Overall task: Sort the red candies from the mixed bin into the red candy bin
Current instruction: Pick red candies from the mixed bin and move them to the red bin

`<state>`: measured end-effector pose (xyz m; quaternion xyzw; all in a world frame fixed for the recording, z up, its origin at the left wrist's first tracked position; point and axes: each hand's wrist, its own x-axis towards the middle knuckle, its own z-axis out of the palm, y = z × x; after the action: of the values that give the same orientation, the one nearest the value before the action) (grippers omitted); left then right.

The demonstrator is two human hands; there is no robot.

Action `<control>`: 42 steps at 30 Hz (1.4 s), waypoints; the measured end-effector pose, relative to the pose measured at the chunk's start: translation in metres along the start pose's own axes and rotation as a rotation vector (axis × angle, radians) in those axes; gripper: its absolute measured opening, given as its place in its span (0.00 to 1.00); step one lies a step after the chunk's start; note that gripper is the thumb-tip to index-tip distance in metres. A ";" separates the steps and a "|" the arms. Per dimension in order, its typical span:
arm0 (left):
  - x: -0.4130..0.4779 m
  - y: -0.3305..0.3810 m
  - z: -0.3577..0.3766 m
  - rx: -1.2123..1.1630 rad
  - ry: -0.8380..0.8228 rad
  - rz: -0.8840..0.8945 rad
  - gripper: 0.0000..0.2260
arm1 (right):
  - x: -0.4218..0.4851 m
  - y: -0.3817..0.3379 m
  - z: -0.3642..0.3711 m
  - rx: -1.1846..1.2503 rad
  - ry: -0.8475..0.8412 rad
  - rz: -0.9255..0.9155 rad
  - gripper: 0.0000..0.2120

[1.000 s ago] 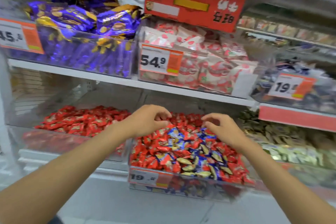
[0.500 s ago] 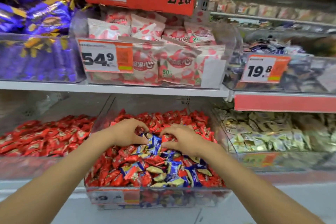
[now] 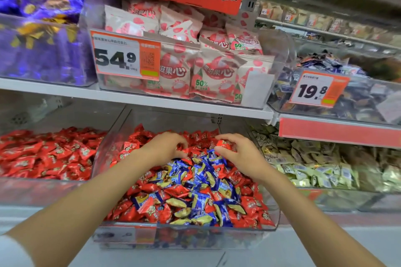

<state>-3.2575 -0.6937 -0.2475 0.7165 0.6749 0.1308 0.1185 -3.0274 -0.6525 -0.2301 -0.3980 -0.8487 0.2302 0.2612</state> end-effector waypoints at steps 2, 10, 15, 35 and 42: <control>-0.006 -0.003 -0.008 -0.032 0.054 -0.002 0.12 | 0.001 -0.002 -0.001 0.002 0.003 0.007 0.16; -0.044 -0.028 -0.038 -0.085 0.204 -0.049 0.12 | 0.030 -0.031 0.025 0.013 -0.097 0.003 0.21; -0.056 -0.031 -0.039 -0.053 0.173 -0.037 0.10 | 0.060 -0.031 0.062 -0.192 -0.321 0.042 0.28; -0.053 -0.031 -0.035 -0.075 0.132 -0.080 0.18 | 0.037 -0.028 0.030 0.075 -0.280 -0.085 0.08; -0.052 -0.026 -0.045 -0.037 -0.052 -0.096 0.12 | 0.007 -0.021 0.013 0.091 -0.244 -0.116 0.13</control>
<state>-3.3005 -0.7439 -0.2152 0.6841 0.7028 0.1187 0.1551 -3.0506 -0.6618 -0.2254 -0.3051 -0.8845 0.2995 0.1869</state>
